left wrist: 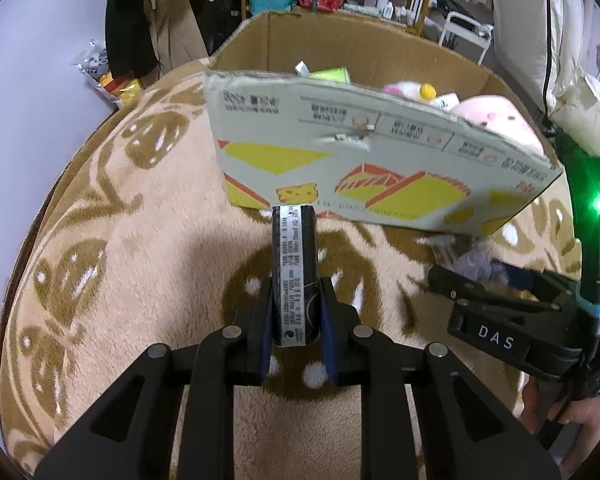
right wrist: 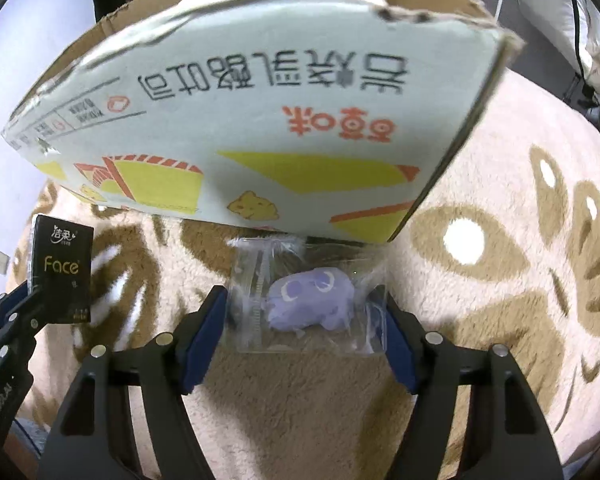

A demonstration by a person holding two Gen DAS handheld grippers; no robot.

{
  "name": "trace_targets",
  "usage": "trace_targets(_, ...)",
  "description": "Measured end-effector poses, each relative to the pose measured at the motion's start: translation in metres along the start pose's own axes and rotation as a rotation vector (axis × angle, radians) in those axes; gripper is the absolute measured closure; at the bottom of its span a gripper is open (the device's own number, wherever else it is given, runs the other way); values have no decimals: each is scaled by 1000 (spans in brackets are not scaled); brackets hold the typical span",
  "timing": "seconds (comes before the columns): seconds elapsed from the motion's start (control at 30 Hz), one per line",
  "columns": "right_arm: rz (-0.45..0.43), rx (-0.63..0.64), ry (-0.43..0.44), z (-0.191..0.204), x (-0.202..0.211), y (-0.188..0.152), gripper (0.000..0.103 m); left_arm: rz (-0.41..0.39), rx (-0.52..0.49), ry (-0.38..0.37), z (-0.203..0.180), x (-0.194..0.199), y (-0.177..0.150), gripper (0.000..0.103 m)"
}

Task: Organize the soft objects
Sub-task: 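Grasp the clear bag with the purple plush with the right tool, then lift the black tissue pack with the left tool while the right tool carries the bagged plush over the box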

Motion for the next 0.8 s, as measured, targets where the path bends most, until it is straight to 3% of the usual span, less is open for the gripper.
trace_targets(0.57,-93,23,130,-7,79,-8,31,-103,0,43,-2,30,3,84)
trace_targets(0.8,-180,15,216,-9,118,-16,31,-261,0,81,-2,67,11,84)
Point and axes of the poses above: each gripper's, at about its wrist camera, not at the fingertips, and x roughly against the way its jaws point, z to its left, y to its top, the point moved 2 cm from there along -x, roughly the way its jaws point, and after that the axes turned 15 degrees about -x, right-handed, at the moved point
